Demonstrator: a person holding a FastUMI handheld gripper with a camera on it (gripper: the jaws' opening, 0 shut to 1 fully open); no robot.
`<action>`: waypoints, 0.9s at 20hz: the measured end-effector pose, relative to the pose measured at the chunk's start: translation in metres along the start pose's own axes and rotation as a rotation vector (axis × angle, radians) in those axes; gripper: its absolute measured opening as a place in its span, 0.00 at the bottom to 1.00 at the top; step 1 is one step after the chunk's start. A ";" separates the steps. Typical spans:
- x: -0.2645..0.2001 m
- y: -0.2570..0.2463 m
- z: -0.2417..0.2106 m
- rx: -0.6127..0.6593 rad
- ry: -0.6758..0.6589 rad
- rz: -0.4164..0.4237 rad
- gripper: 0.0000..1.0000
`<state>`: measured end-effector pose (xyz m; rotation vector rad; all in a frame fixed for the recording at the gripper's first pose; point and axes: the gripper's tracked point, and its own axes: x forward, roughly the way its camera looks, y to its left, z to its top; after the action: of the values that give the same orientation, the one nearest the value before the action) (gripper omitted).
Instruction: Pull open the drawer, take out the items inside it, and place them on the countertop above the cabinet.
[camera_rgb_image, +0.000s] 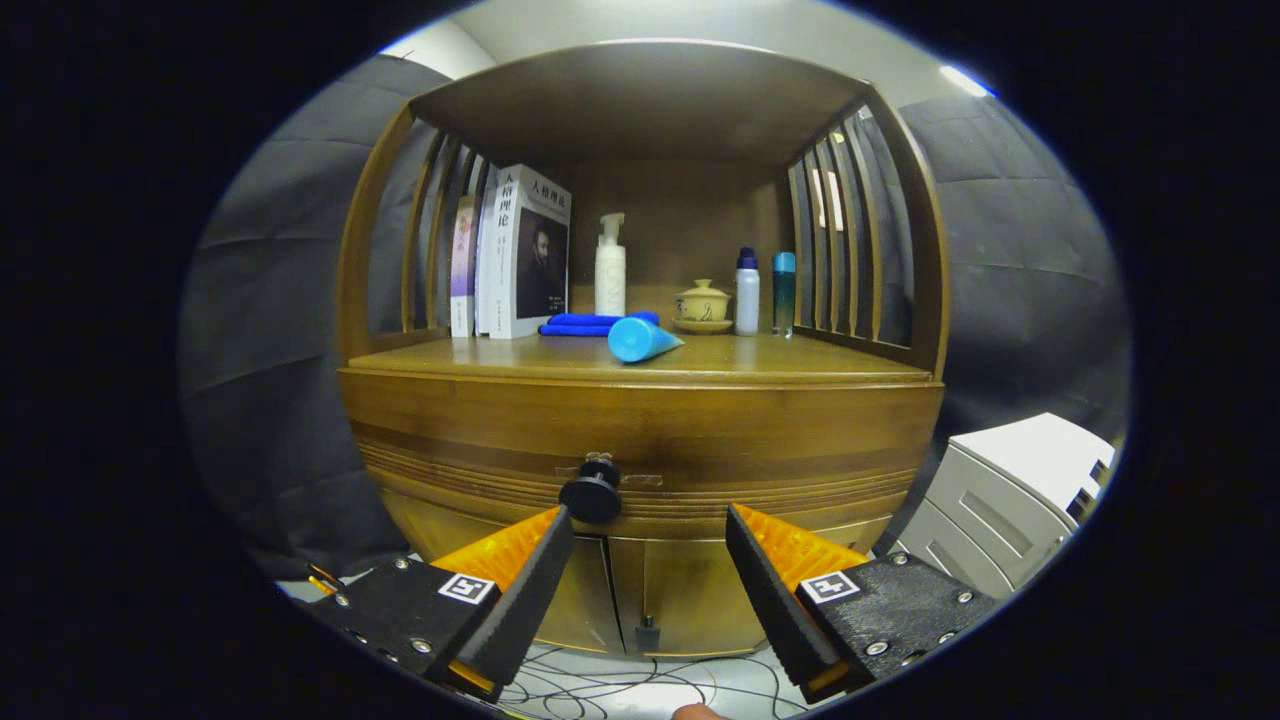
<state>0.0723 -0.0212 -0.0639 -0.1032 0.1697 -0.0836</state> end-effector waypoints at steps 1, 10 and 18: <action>-0.008 0.000 0.004 0.001 -0.012 0.008 0.95; -0.083 -0.005 0.043 0.016 -0.130 0.041 0.95; -0.116 -0.011 0.053 0.019 -0.146 0.063 0.95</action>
<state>-0.0329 -0.0161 0.0079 -0.0847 0.0258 -0.0146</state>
